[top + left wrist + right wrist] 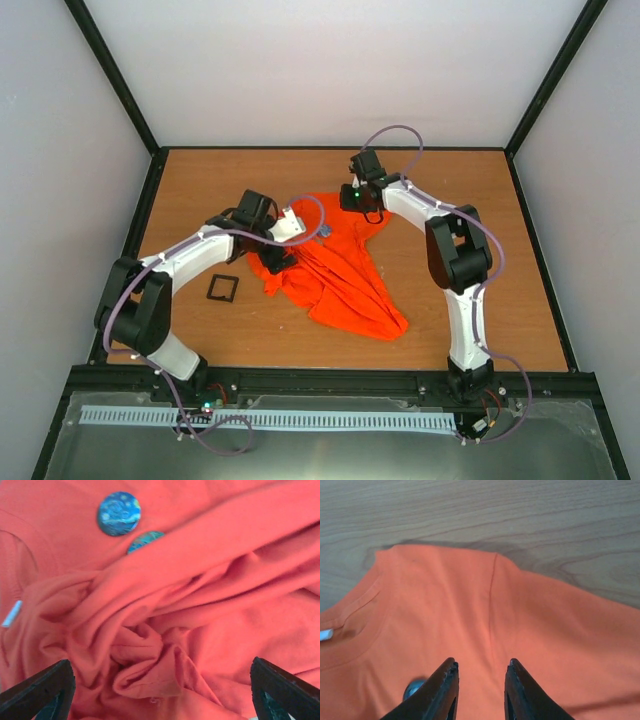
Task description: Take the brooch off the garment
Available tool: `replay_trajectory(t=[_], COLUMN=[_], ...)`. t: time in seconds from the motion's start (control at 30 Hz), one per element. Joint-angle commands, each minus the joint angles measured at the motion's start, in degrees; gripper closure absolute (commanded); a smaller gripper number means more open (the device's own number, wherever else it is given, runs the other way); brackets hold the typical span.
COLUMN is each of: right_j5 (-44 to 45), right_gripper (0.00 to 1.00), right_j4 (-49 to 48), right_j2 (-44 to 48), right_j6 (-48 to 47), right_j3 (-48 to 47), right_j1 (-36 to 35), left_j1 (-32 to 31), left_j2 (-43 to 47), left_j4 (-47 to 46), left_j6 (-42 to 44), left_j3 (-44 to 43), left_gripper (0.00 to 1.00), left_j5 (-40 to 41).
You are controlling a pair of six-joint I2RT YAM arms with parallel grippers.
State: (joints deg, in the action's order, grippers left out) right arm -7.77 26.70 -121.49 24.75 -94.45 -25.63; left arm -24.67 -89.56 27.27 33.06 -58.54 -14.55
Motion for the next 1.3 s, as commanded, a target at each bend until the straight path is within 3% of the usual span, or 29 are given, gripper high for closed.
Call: replay_trajectory(t=[0.0,0.53,0.77,1.0,1.07,1.13,1.27], right_j5=[-3.16,-2.8,1.5,3.17,4.82,6.02,8.49], right_gripper=[0.75,0.85,0.85,0.84,0.78,0.72,0.57], right_j4=[0.61,-1.46,-2.7,-1.96,-2.04,-2.07,-2.08], right_j2=[-3.83,-8.72,-7.64,-5.36,-3.57,-1.66,4.25], right_j6=[-0.55,2.49,4.77,3.4,2.32,0.87,-0.47], right_j3=[-5.34,1.02,3.27,1.78,1.83,1.99,5.66], right_j1=[1.72,12.83,18.8,20.75,20.12,19.05,15.36], left_j1=[-2.72,-6.89,-8.39,-8.51,-8.54,-8.51,-7.72], left_j2=[-0.18,-8.6,-4.09,-0.03,-0.27,-0.35,1.17], left_j4=[-2.12,-11.7,-6.32,9.25,15.54,19.67,16.32], left_j6=[2.32,1.46,1.46,6.17,7.37,7.52,4.82], left_j3=[1.49,7.85,11.81,10.67,8.0,4.7,-2.06], left_gripper=[0.06,0.13,0.21,0.32,0.32,0.22,0.09], left_j5=[-2.02,1.67,-2.69,-12.2,-16.53,-19.52,-16.32])
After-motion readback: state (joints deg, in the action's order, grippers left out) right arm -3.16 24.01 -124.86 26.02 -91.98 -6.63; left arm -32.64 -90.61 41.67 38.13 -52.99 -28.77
